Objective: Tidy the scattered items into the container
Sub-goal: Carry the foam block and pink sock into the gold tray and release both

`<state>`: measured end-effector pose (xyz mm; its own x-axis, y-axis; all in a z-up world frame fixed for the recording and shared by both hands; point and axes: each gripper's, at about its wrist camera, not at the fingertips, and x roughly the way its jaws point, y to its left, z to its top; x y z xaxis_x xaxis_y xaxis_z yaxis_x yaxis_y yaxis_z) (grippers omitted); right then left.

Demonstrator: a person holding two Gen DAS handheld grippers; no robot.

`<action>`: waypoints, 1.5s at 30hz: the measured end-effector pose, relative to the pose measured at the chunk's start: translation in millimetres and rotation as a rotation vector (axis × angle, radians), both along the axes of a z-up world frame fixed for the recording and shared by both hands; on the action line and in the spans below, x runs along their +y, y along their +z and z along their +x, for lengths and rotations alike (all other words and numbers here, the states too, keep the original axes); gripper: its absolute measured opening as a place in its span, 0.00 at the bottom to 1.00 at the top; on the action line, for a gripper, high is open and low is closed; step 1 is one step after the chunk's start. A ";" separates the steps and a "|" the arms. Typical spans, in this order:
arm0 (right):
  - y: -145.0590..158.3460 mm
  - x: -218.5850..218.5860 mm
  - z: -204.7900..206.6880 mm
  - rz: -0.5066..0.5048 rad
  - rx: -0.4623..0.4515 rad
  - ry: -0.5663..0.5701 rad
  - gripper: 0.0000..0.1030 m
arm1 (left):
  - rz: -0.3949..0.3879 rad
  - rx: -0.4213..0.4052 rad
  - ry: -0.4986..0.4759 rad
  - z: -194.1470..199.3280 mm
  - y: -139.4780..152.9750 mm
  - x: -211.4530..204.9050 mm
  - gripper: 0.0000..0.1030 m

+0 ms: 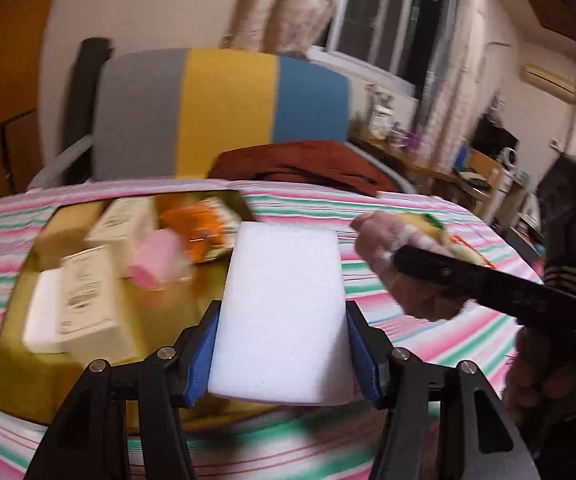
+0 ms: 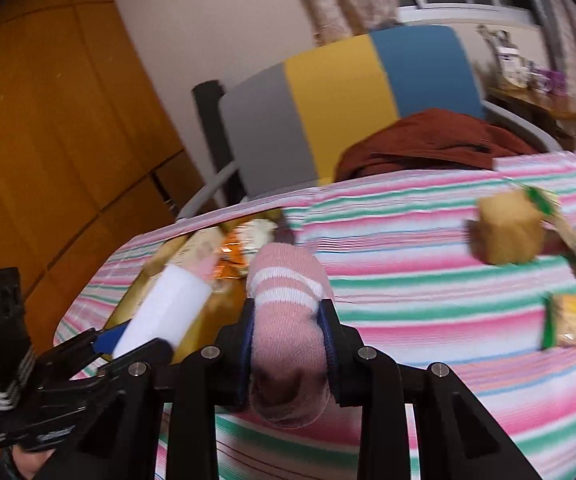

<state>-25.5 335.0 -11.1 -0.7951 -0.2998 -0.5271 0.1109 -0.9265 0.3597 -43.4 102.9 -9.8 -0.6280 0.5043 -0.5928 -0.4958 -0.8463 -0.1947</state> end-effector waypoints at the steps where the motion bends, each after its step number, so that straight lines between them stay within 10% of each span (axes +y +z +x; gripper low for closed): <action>1: 1.6 -9.7 -5.6 0.003 -0.002 0.021 0.29 | 0.000 -0.012 0.020 -7.1 -2.0 -8.0 0.58; 23: -34.1 -87.1 -105.6 0.070 -0.154 0.015 0.34 | -0.057 -0.142 0.095 -86.7 -36.3 -22.6 0.58; 45: -29.7 -67.0 -76.3 0.009 -0.086 -0.002 0.48 | -0.061 -0.153 0.080 -73.8 -38.8 -25.4 0.64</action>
<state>-101.7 267.9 -40.8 -0.7471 -0.2933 -0.5965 0.0778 -0.9298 0.3597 -117.2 77.5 -48.6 -0.5650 0.4165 -0.7123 -0.3949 -0.8945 -0.2097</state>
